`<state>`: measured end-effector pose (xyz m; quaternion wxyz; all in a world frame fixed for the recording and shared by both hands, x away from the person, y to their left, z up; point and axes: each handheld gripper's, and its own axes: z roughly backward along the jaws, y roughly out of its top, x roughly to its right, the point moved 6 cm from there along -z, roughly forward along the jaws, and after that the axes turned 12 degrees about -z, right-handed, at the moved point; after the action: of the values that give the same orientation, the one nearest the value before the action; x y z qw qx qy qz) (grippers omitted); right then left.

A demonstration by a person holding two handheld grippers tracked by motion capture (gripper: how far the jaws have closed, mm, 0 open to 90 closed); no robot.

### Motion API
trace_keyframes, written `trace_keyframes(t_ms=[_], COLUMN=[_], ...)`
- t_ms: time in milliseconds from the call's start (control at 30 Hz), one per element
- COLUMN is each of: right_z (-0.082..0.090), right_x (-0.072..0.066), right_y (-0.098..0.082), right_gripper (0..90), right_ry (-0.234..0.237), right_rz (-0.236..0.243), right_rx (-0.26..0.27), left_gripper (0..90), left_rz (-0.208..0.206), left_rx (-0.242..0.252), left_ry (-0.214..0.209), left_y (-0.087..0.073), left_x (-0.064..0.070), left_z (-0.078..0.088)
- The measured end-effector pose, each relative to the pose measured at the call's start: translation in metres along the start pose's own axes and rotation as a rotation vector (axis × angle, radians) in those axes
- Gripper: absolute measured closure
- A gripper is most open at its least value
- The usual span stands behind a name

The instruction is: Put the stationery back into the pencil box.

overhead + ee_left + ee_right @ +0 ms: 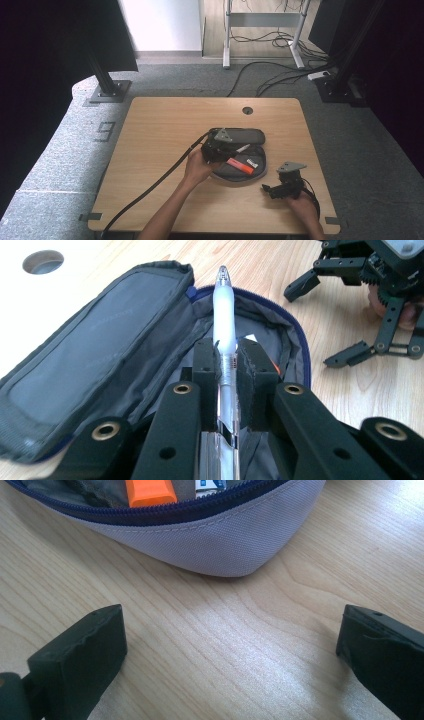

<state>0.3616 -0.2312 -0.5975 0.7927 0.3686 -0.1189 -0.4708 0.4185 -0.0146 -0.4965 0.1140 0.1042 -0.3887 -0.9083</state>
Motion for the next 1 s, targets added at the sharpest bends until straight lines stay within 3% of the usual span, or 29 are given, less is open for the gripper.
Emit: trace_keyframes(t_ms=[333,600,733,1000], right_z=[0.0,0.0,0.0,0.0], right_x=[0.0,0.0,0.0,0.0], right_y=[0.0,0.0,0.0,0.0], right_gripper=[0.0,0.0,0.0,0.0], right_ry=[-0.001,-0.001,-0.001,-0.001], right_rz=[0.0,0.0,0.0,0.0], right_rx=[0.001,0.001,0.001,0.001], left_gripper=[79.2,79.2,76.9,53.1], left_rz=[-0.011,-0.009,-0.006,-0.022], left_rx=[-0.033,-0.085,-0.087,-0.073], left_ry=[0.002,-0.006,-0.006,0.044], left_y=[-0.002,-0.012,-0.013,-0.011], left_x=[0.0,0.0,0.0,-0.002], left_z=[-0.025,-0.039,-0.042,-0.038])
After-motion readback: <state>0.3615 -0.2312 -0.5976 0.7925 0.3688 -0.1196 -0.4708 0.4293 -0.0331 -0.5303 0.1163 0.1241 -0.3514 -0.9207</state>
